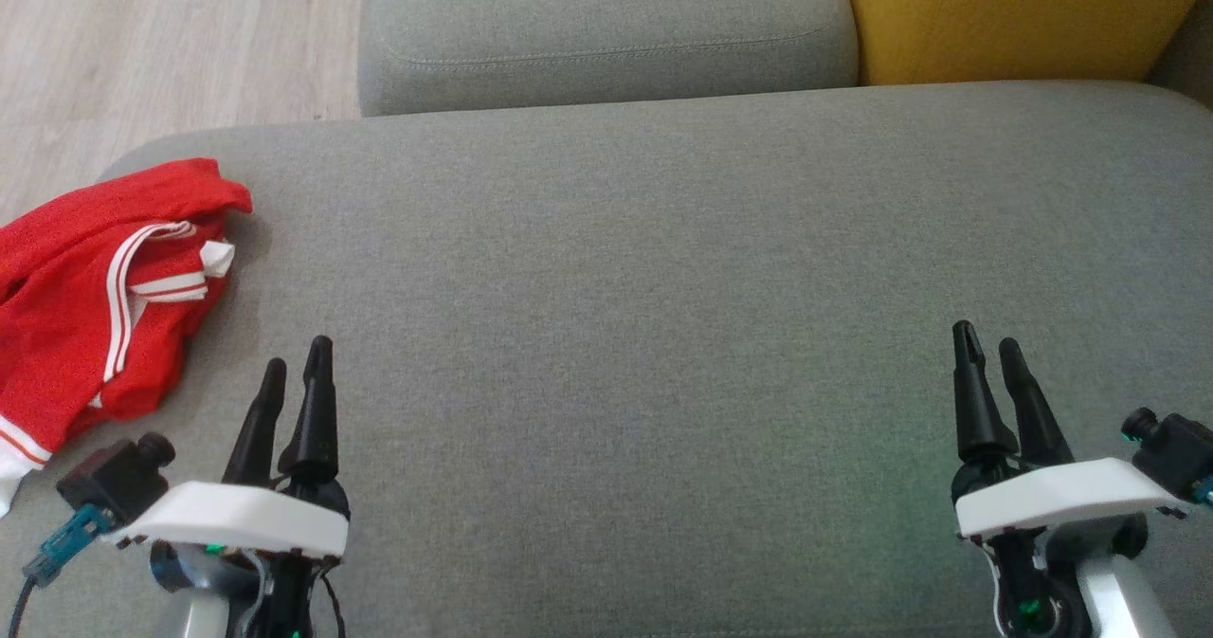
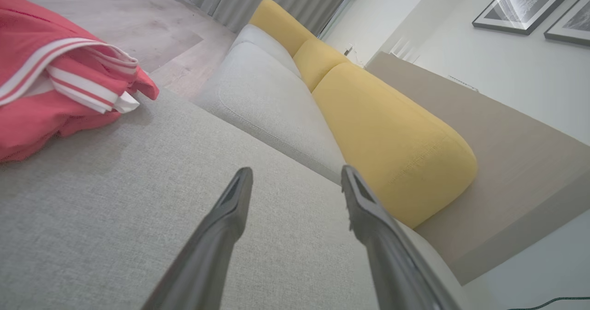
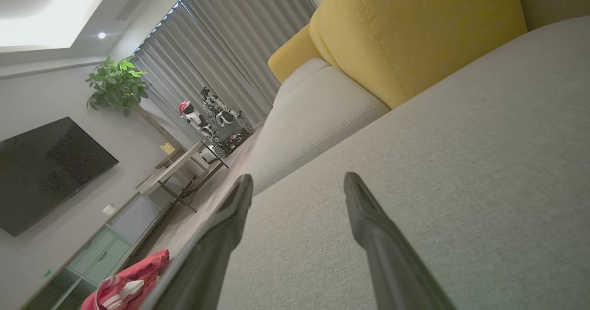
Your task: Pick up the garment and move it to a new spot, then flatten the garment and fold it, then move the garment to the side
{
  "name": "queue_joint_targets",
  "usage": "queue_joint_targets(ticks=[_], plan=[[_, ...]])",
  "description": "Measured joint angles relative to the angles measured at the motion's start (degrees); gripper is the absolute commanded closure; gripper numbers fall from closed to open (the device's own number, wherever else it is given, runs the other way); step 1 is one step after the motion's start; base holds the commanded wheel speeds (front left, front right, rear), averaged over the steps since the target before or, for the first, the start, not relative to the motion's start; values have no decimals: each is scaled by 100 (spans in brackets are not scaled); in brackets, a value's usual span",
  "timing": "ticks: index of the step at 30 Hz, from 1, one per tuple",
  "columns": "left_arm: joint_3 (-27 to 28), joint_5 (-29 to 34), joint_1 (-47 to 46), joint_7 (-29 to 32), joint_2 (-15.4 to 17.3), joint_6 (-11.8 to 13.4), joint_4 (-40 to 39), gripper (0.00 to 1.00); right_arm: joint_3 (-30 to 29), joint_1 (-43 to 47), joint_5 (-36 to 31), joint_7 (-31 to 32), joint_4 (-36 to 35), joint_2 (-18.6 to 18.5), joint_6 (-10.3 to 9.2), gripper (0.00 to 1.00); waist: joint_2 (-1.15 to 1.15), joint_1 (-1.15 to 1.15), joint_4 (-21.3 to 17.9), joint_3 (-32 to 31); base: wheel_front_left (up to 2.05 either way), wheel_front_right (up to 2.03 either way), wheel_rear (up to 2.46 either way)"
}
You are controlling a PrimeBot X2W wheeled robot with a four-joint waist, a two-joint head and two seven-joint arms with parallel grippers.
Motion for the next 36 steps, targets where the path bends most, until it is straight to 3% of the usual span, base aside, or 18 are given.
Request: queue_joint_targets(ticks=[36], plan=[[-534, 2671, 336, -612, 303, 446, 69, 0, 101, 13, -2773, -512, 263, 30, 0, 0, 0, 0, 15, -62, 0, 0, 0]])
